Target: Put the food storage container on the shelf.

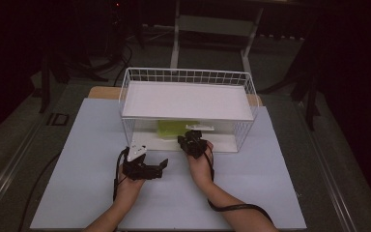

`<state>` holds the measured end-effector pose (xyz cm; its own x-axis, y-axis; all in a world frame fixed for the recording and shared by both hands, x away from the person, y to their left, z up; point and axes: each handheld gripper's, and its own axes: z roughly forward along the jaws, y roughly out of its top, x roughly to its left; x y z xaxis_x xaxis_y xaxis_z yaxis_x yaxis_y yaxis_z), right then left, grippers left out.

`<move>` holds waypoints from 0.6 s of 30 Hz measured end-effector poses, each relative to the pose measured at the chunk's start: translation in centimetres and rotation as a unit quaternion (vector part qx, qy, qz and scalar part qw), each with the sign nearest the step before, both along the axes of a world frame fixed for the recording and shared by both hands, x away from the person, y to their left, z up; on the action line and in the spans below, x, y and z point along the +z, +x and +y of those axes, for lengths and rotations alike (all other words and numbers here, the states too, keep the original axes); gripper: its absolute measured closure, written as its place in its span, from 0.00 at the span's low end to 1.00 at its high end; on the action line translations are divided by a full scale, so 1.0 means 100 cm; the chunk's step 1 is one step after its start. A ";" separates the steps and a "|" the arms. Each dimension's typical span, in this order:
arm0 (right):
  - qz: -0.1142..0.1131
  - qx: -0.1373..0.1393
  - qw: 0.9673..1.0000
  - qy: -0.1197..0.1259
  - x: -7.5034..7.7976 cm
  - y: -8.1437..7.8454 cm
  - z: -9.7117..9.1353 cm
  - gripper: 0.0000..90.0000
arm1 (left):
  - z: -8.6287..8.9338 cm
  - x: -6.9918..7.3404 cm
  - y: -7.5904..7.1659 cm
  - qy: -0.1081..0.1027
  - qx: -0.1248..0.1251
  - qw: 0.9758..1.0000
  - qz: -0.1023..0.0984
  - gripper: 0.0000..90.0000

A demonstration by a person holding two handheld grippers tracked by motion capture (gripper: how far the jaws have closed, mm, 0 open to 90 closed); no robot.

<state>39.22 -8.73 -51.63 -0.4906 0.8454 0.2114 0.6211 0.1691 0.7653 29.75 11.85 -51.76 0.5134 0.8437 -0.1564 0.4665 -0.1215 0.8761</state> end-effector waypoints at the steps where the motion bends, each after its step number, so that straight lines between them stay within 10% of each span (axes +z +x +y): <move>1: 0.002 -0.001 1.000 0.000 0.000 0.001 0.000 1.00 | 0.000 0.000 0.000 -0.002 0.000 1.000 0.001 0.00; 18: -0.020 0.024 0.999 -0.019 0.002 -0.009 0.008 0.95 | 0.001 0.002 0.000 -0.006 -0.007 1.000 -0.009 0.00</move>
<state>38.33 -7.93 -51.48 -0.5375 0.8281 0.1593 0.5804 0.2262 0.7822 29.71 11.94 -51.57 0.5274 0.8349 -0.1573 0.4491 -0.1168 0.8858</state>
